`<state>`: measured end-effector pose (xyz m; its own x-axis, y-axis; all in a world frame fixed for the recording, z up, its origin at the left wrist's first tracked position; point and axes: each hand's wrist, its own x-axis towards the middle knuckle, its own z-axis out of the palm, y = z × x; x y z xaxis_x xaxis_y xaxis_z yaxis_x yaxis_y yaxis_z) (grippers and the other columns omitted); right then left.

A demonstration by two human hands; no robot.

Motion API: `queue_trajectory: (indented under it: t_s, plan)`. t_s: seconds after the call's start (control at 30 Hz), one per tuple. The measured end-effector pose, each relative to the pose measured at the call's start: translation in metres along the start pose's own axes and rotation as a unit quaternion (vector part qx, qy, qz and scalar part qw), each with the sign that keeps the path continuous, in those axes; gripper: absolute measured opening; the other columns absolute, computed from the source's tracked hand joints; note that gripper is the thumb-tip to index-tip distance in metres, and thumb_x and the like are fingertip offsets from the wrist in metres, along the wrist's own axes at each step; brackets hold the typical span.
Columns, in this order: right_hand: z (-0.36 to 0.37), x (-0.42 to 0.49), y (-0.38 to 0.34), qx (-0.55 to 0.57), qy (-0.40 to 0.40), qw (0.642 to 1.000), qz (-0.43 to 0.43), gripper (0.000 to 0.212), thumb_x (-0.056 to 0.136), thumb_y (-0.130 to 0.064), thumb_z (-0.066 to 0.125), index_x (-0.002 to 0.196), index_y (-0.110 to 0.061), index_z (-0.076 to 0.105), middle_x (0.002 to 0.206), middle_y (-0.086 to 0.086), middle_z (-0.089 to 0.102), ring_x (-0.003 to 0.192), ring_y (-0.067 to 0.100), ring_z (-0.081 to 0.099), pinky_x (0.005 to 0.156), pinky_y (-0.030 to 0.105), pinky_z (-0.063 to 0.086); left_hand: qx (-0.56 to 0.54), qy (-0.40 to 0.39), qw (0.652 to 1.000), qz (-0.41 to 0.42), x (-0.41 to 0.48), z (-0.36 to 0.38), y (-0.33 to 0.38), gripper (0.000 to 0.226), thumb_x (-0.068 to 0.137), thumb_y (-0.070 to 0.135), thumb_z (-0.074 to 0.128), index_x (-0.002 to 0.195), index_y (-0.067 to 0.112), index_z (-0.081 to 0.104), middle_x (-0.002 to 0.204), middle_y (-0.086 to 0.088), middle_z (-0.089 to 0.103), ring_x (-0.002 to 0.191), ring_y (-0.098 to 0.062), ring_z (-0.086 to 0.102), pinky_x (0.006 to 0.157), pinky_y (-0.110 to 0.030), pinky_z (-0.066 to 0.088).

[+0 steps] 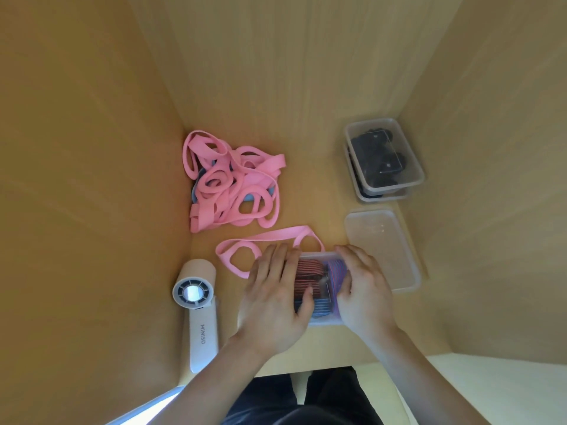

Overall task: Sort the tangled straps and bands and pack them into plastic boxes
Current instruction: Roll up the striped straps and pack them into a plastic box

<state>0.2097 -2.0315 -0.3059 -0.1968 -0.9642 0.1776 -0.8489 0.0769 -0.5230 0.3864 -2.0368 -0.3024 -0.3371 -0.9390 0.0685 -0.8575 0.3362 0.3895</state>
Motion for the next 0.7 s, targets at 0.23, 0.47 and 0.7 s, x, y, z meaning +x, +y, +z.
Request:
queue_trajectory:
  t_s: [0.23,0.47,0.7]
  plan:
    - [-0.001,0.01,0.002,0.097,-0.002,0.995,0.038,0.06,0.074,0.003,0.034,0.119,-0.009,0.072,0.117,0.004,0.067,0.11,0.029,0.061,0.098,0.038,0.05,0.008,0.005,1.0,-0.002,-0.008,0.002,0.002,0.068,0.093,0.049,0.043,0.148,0.008,0.04,0.153,-0.011,0.04,0.145,-0.028,0.028,0.119,-0.048,0.031]
    - [-0.004,0.003,-0.001,0.043,-0.006,0.999,0.018,0.059,0.075,-0.001,0.037,0.124,-0.008,0.07,0.124,0.005,0.066,0.114,0.028,0.059,0.103,0.03,0.044,0.03,0.01,0.999,-0.007,-0.011,0.008,0.005,0.069,0.092,0.048,0.045,0.147,0.006,0.043,0.153,-0.013,0.041,0.145,-0.034,0.033,0.119,-0.053,0.028]
    - [-0.005,0.008,-0.004,-0.011,-0.021,0.999,-0.046,0.053,0.074,0.0,0.044,0.121,-0.002,0.069,0.12,0.011,0.069,0.107,0.036,0.063,0.095,0.045,0.054,0.017,0.01,1.0,-0.012,-0.009,0.009,0.005,0.072,0.09,0.047,0.045,0.148,0.005,0.042,0.154,-0.014,0.04,0.146,-0.037,0.031,0.116,-0.056,0.031]
